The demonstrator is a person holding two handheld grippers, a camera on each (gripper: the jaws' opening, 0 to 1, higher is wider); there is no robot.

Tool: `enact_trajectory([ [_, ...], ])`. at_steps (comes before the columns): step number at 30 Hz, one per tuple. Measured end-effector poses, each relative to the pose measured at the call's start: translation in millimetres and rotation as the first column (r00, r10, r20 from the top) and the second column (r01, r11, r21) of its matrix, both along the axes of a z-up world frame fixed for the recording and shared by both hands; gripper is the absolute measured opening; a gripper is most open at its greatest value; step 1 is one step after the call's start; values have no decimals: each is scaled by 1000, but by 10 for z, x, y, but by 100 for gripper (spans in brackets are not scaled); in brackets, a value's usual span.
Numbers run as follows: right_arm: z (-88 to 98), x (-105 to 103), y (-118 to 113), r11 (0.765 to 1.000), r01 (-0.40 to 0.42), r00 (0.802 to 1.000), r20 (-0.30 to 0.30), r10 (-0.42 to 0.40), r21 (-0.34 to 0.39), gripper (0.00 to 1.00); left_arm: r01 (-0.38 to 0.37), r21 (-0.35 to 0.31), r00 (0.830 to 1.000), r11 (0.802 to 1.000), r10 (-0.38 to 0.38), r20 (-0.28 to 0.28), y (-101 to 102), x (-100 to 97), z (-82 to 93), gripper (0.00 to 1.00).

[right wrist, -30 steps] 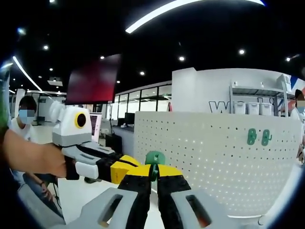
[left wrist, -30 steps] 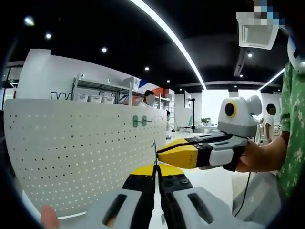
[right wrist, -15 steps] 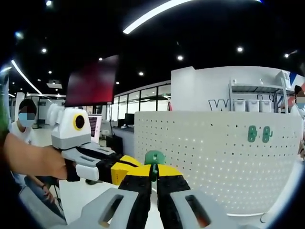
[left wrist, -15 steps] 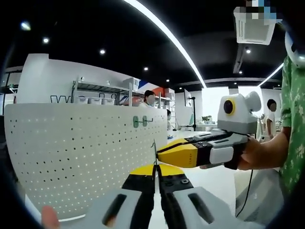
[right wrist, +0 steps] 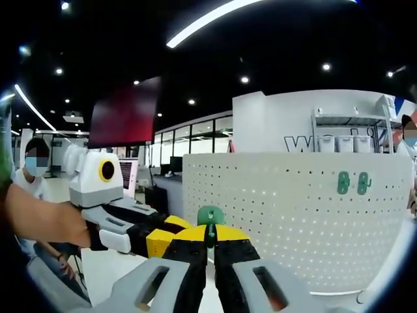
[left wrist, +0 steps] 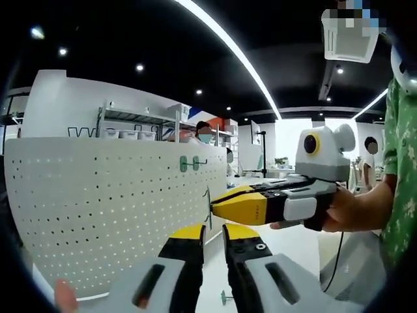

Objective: Insert the hook assembly into the mounting plate slot until the hook locks in place.

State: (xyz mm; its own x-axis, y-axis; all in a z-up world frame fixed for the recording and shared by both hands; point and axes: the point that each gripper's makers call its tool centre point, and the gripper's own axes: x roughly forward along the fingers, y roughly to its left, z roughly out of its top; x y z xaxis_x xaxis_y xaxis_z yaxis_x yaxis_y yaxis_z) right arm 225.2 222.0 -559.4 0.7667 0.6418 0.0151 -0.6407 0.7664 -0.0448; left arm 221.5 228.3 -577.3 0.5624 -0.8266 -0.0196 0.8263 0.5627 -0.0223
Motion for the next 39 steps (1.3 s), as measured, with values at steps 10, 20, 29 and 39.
enact_trajectory([
  [10,15,20,-56,1000,14,1000,3,-14,2,1,22,8,999,1000,-22,-32,18,-64,-36,28],
  [20,-4,47,-100,1000,28,1000,0,-28,-1,1,58,-13,996,998,-58,-69,5,-155,-42,52],
  [29,-24,81,-141,999,40,999,-2,-40,-3,1,77,-41,990,996,-82,-118,-18,-185,-48,79],
  [39,-51,127,-166,999,52,999,-6,-52,-6,1,87,-39,987,995,-91,-135,-37,-242,-85,100],
])
